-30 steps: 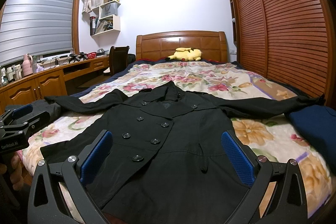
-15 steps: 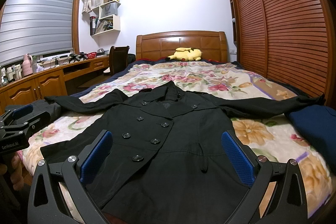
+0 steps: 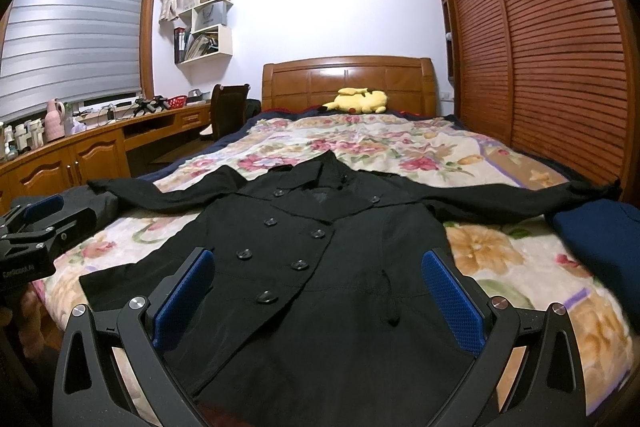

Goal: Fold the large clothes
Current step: 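Move the left tool to the coat sleeve cuff and grasp it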

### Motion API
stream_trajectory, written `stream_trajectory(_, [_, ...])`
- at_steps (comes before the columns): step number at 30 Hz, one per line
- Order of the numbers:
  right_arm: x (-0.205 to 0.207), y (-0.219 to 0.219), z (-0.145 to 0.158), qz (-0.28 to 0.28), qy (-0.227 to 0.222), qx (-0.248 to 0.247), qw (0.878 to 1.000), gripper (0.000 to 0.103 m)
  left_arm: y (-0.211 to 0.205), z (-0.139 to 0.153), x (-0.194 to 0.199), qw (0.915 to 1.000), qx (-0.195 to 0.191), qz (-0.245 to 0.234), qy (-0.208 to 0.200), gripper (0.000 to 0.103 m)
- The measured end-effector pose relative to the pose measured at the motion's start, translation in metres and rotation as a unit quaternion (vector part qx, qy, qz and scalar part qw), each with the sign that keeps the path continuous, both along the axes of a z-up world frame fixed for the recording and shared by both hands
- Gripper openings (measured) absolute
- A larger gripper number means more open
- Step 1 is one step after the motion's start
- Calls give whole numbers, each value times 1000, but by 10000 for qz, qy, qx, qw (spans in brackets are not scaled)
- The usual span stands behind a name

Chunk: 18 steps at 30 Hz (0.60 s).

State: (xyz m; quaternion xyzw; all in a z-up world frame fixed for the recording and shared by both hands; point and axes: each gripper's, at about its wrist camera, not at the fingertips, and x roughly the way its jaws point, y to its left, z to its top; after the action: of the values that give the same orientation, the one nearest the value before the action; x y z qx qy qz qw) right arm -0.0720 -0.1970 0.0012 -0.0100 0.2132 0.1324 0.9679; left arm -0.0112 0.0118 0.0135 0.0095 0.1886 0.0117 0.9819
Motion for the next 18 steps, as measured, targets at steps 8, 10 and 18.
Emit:
stream_trajectory(8, [-6,12,17,206,-50,-52,9998,103,22,4,-13,9999,83,-8,135,103])
stream_trajectory(10, [-5,17,20,271,-78,-59,9996,103,28,4,-12,9998,132,19,167,103])
stream_trajectory(18, [22,37,14,480,-55,-58,9988,103,59,-2,6,9991,187,135,367,103])
